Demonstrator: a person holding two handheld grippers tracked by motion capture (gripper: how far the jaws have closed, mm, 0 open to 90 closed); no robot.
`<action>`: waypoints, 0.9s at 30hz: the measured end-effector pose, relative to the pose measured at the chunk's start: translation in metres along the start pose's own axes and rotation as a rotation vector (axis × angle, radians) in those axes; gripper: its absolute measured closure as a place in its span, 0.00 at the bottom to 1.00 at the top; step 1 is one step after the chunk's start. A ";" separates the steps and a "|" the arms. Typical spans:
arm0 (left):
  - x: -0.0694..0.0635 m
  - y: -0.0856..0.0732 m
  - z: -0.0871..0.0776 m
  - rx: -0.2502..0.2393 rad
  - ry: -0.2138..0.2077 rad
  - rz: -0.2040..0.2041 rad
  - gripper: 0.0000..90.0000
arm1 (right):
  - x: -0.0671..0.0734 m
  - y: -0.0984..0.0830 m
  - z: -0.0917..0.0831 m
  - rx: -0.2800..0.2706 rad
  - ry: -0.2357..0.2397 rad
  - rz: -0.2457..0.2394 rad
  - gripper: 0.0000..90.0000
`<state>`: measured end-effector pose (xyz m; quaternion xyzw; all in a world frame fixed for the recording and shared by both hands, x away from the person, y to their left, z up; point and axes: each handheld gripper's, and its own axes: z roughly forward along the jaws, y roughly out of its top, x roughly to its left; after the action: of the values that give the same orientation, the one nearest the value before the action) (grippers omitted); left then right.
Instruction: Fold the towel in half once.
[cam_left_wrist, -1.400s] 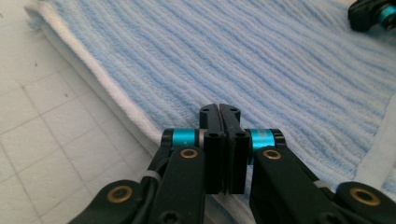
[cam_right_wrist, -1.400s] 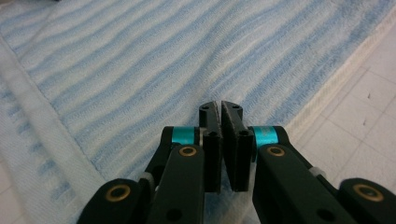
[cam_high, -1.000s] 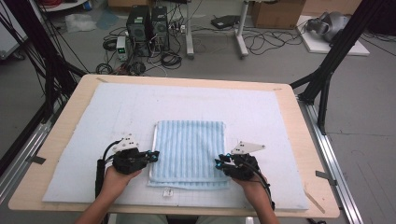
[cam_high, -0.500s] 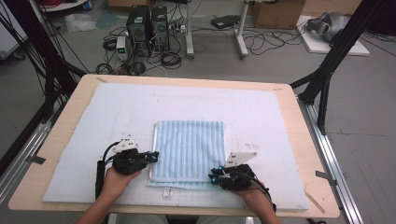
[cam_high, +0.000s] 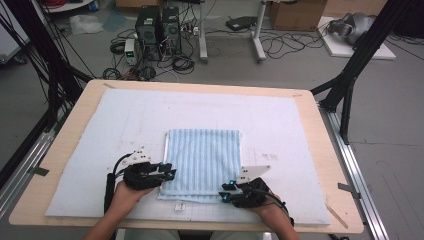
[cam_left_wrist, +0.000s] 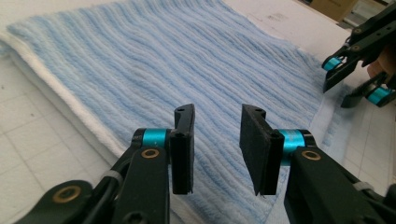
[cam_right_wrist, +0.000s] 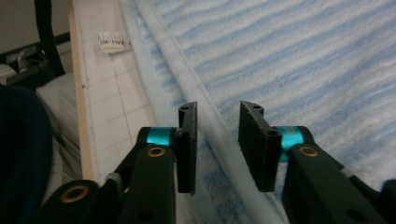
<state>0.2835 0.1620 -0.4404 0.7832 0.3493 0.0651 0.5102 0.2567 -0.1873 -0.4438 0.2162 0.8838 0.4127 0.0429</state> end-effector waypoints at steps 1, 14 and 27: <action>0.001 0.000 0.000 0.001 0.006 -0.008 0.71 | 0.001 0.000 0.002 0.011 -0.018 -0.015 0.79; 0.010 0.002 -0.011 -0.050 0.050 -0.047 0.72 | 0.005 0.007 -0.018 -0.095 0.120 -0.031 0.97; 0.009 -0.003 -0.006 0.040 0.078 -0.044 0.70 | -0.013 -0.004 -0.028 -0.132 0.012 0.082 0.75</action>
<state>0.2865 0.1725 -0.4424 0.7824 0.3871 0.0773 0.4817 0.2604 -0.2146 -0.4295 0.2462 0.8454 0.4727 0.0348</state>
